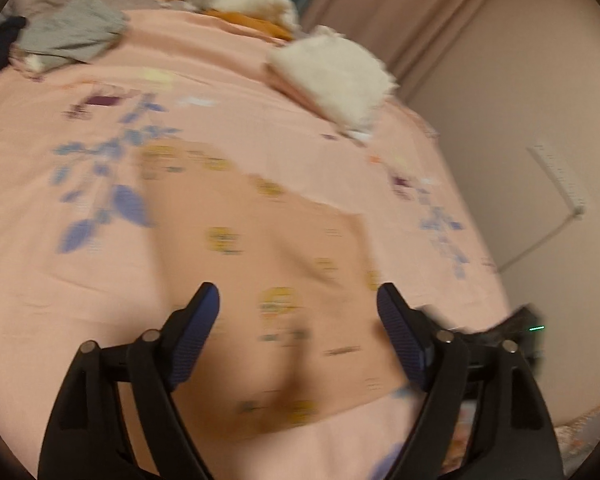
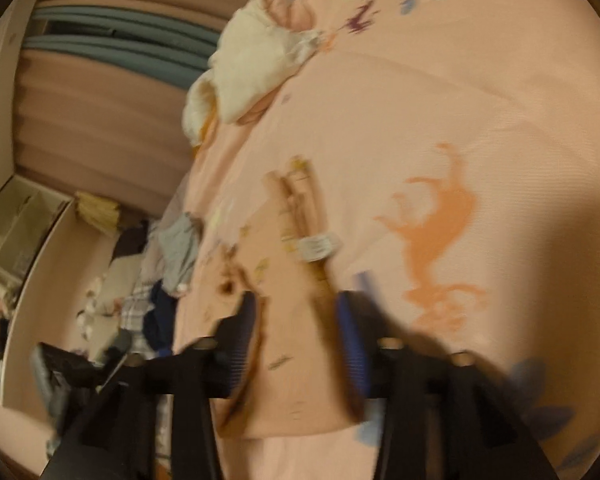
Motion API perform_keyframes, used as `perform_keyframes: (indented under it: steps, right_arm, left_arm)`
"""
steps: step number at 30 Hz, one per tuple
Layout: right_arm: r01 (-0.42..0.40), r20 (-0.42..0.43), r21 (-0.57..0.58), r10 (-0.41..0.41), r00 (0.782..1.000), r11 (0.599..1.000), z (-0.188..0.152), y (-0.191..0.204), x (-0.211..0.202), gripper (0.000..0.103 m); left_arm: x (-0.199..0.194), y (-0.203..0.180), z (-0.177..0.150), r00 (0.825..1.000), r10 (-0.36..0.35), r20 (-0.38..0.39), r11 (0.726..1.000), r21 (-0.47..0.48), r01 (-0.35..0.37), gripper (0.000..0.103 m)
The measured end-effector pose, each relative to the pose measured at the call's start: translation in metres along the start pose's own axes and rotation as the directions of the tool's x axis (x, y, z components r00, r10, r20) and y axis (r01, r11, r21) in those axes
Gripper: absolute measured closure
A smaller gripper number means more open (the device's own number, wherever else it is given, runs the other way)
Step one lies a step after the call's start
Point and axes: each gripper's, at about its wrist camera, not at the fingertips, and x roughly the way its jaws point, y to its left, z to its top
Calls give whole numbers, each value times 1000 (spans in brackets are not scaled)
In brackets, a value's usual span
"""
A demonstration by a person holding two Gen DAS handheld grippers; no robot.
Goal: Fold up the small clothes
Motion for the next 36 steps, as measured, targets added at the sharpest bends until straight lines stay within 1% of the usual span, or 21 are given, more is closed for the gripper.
perform_keyframes:
  steps: [1, 3, 4, 5, 7, 9, 11, 14, 15, 16, 17, 18, 19, 20, 23, 26, 28, 30, 32, 34, 36]
  right_arm:
    - [-22, 0, -10, 22, 1000, 1000, 4, 2, 1, 54]
    - [-87, -13, -60, 86, 996, 994, 2, 22, 11, 53]
    - [-100, -24, -72, 99, 995, 992, 3, 22, 8, 51]
    - [-110, -45, -83, 107, 993, 990, 2, 27, 17, 51]
    - [-94, -101, -81, 86, 991, 992, 1, 31, 40, 51]
    - [-47, -149, -59, 38, 988, 997, -1, 30, 65, 51]
    - [-55, -156, -49, 47, 987, 997, -4, 29, 73, 51]
    - [-90, -130, -60, 82, 988, 994, -5, 36, 80, 51]
    - [-98, -125, -64, 89, 988, 993, -5, 38, 83, 53]
    - [-101, -119, -69, 92, 989, 993, -6, 38, 83, 68]
    - [-93, -115, -76, 84, 990, 993, -8, 38, 86, 86]
    - [-78, -117, -78, 68, 991, 994, -10, 37, 86, 92]
    - [-65, -121, -74, 56, 991, 995, -11, 33, 85, 95]
    - [-59, -112, -61, 52, 992, 996, -11, 30, 83, 95]
    - [-90, -68, -34, 87, 994, 995, -11, 27, 72, 96]
    - [-92, 14, -45, 93, 996, 995, -11, 34, 47, 96]
    - [-128, 58, -72, 132, 990, 989, -13, 40, 29, 96]
    - [-129, 98, -111, 140, 985, 985, -15, 46, 12, 96]
    - [-105, 125, -150, 124, 984, 983, -15, 50, 0, 96]
    - [-53, 142, -133, 72, 987, 990, -14, 45, -7, 97]
    - [-49, 165, -108, 67, 984, 993, -14, 36, -18, 98]
  left_arm:
    - [-1, 8, -2, 1000, 23, 10, 1000, -2, -22, 21]
    - [0, 28, -9, 998, 56, 20, 998, -39, -55, 21]
    - [2, 39, -13, 998, 66, 9, 995, -71, -65, 21]
    - [5, 50, -15, 998, 68, -17, 992, -109, -70, 21]
    - [10, 66, -16, 998, 51, -48, 983, -172, -59, 22]
    - [10, 75, -15, 997, 55, -50, 972, -224, -65, 22]
    - [6, 79, -15, 997, 65, -36, 970, -232, -72, 22]
    - [5, 78, -14, 996, 87, -25, 973, -211, -91, 22]
    - [5, 79, -14, 996, 90, -24, 973, -213, -93, 22]
    - [6, 80, -14, 996, 90, -27, 972, -217, -93, 22]
    - [9, 81, -15, 996, 84, -38, 971, -223, -90, 22]
    - [10, 85, -14, 996, 78, -46, 970, -229, -86, 22]
    - [14, 87, -15, 996, 70, -60, 967, -242, -82, 22]
    - [16, 89, -16, 995, 67, -70, 964, -253, -83, 22]
    - [19, 90, -18, 994, 73, -82, 963, -255, -92, 22]
    - [17, 85, -18, 993, 97, -73, 970, -215, -110, 22]
    - [18, 82, -20, 991, 109, -73, 974, -194, -121, 22]
    - [19, 81, -22, 991, 111, -80, 975, -184, -124, 22]
    - [20, 81, -22, 990, 116, -81, 974, -184, -129, 22]
    - [21, 81, -22, 990, 118, -81, 974, -186, -131, 22]
    - [22, 81, -22, 989, 119, -82, 973, -189, -133, 21]
